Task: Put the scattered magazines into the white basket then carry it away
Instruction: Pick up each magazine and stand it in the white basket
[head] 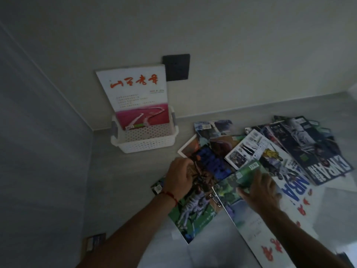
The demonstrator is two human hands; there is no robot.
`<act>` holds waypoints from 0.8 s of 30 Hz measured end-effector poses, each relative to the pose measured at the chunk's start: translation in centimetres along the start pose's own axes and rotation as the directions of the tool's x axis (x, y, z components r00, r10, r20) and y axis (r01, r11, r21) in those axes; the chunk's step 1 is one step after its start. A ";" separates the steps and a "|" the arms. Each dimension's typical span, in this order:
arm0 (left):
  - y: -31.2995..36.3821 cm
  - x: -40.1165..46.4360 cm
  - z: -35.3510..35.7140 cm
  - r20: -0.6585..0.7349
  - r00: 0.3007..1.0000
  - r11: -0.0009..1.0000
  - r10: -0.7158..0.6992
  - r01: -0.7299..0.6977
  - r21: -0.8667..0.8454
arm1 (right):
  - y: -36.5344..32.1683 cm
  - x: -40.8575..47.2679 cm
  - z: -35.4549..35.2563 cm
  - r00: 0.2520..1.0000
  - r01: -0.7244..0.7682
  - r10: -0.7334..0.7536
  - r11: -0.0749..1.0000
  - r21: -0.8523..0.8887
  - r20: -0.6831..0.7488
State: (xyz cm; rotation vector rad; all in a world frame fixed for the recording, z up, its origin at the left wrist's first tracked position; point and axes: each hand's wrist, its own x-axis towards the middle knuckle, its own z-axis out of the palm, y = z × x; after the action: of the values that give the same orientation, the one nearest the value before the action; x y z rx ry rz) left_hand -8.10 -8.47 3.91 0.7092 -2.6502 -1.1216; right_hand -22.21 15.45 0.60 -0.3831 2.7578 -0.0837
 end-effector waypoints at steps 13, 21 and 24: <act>5.7 -3.8 6.2 0.369 0.929 0.986 -0.034 -0.029 0.163 | 4.3 -0.1 0.0 0.990 -0.023 0.032 0.998 0.062 -0.138; 9.6 -3.8 6.5 0.277 0.954 0.905 0.117 -0.217 0.365 | 3.6 0.8 -2.4 0.790 0.601 -0.531 0.770 0.215 -0.306; 11.0 -2.2 5.8 0.210 0.936 0.668 0.281 -0.348 0.657 | 1.3 0.7 -5.5 0.581 0.812 -0.780 0.536 0.231 -0.233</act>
State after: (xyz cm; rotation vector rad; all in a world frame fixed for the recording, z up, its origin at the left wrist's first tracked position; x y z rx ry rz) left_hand -12.04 2.84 7.75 0.2469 -3.0969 -0.0338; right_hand -25.16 16.52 5.39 -1.5608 2.3325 -0.7847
